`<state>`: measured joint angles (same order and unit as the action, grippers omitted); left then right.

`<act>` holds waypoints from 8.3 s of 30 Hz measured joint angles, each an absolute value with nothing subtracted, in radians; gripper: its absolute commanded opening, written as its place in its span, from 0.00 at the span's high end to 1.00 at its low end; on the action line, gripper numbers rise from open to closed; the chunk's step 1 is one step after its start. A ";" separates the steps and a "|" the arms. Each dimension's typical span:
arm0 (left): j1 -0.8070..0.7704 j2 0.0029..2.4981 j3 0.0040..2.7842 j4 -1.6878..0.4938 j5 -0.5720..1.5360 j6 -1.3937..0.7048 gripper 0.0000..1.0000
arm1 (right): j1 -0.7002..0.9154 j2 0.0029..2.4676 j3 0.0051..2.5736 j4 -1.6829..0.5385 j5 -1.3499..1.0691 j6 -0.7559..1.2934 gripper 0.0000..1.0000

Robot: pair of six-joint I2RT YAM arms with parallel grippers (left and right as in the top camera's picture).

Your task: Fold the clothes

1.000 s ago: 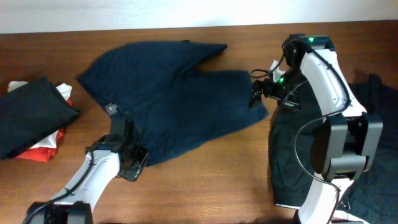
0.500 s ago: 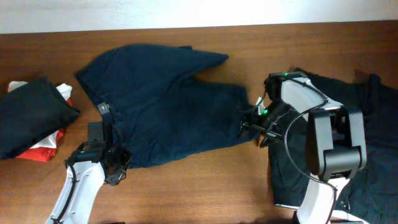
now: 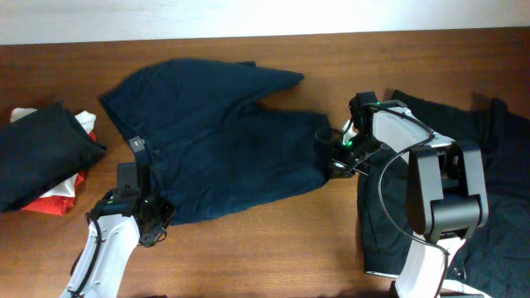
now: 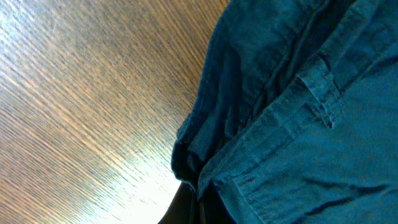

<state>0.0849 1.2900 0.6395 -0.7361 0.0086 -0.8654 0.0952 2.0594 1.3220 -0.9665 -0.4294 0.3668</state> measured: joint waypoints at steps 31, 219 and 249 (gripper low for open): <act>0.071 0.944 1.348 -1.313 0.132 -0.464 0.99 | 0.078 1.435 1.700 -1.134 -0.242 0.261 0.96; 0.140 1.848 1.778 -1.673 0.403 -0.090 1.00 | -0.030 1.903 1.951 -1.695 -0.241 0.229 0.96; 0.200 1.388 1.395 -1.389 0.452 -0.273 1.00 | 0.006 1.691 1.927 -1.378 -0.249 0.171 0.95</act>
